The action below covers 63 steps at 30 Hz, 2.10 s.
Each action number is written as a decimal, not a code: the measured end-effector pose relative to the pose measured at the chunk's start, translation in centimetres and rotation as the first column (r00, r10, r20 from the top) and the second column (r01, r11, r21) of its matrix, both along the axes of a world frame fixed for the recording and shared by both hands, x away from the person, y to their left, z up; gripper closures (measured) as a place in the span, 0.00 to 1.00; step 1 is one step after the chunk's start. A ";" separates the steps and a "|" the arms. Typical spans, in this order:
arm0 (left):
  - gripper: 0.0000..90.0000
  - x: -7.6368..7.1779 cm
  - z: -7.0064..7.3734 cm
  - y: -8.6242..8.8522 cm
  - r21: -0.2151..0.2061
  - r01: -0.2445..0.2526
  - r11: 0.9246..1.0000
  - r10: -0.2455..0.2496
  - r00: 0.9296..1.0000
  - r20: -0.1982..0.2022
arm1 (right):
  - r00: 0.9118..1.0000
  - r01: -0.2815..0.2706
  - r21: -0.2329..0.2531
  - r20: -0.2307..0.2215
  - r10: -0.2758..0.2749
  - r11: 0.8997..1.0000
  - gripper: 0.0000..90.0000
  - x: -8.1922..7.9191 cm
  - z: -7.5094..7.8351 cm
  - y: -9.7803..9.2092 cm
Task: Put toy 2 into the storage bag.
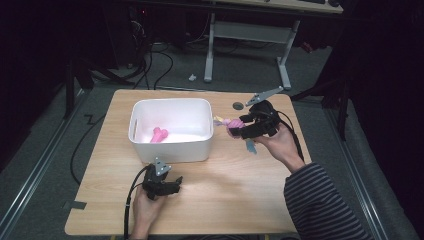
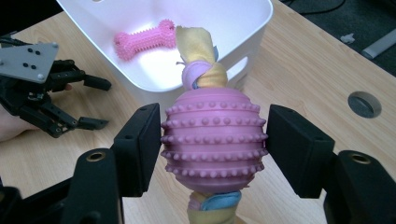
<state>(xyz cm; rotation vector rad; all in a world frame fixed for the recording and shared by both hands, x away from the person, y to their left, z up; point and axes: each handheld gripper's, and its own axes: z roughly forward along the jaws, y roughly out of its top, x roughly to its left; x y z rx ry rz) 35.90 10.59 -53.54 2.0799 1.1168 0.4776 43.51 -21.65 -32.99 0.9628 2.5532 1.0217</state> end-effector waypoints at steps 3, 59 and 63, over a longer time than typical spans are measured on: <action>0.26 0.0 0.0 0.0 -0.001 0.000 1.000 0.000 1.000 0.000 | 1.000 -0.009 -0.004 0.000 0.009 1.000 0.41 0.3 0.5 0.7; 0.24 0.1 0.0 0.0 0.003 0.006 1.000 -0.006 1.000 0.000 | 0.977 -0.209 -0.115 -0.073 0.202 0.971 0.41 4.5 -1.0 14.7; 0.24 0.1 0.0 0.0 0.003 0.006 1.000 -0.006 1.000 -0.001 | 0.971 -0.230 -0.121 -0.089 0.220 0.966 0.41 4.5 -1.7 14.9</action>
